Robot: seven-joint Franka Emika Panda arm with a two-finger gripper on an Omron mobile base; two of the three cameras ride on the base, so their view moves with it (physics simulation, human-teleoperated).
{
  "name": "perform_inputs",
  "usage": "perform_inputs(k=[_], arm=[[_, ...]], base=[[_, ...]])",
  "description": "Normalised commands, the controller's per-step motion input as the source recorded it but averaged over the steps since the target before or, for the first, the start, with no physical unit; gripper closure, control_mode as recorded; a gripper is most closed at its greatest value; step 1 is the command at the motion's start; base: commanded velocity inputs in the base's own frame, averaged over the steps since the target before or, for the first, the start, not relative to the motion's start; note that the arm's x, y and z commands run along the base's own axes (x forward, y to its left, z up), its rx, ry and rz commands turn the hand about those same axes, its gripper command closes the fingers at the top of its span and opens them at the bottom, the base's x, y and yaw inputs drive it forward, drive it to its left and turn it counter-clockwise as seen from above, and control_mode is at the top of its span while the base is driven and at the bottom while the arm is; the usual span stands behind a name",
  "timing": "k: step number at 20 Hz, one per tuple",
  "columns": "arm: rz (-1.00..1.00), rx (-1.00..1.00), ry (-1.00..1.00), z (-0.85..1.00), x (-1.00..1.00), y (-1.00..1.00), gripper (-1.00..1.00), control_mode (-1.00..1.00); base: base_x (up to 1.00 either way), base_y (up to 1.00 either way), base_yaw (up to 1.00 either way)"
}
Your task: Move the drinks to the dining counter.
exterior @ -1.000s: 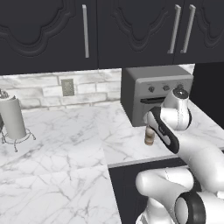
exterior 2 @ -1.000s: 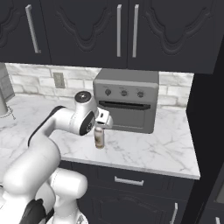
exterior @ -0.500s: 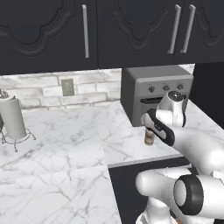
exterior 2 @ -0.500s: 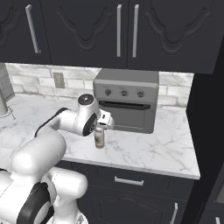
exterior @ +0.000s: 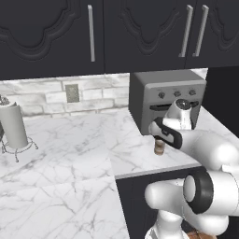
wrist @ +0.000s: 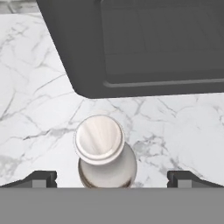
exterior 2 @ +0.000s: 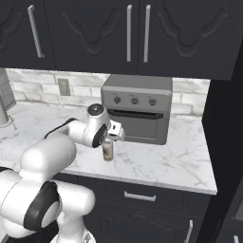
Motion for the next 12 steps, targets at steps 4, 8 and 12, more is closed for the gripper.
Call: perform_inputs(k=[4,8,12], arm=[[0.00,0.00,0.00,-0.13,0.07,0.00,-1.00,-1.00],[0.00,0.00,0.00,-0.06,0.05,0.00,-1.00,-1.00],[0.00,0.00,0.00,-0.05,0.12,0.00,-1.00,-1.00]], base=[[0.00,0.00,0.00],[0.00,0.00,0.00],[0.00,0.00,0.00]])
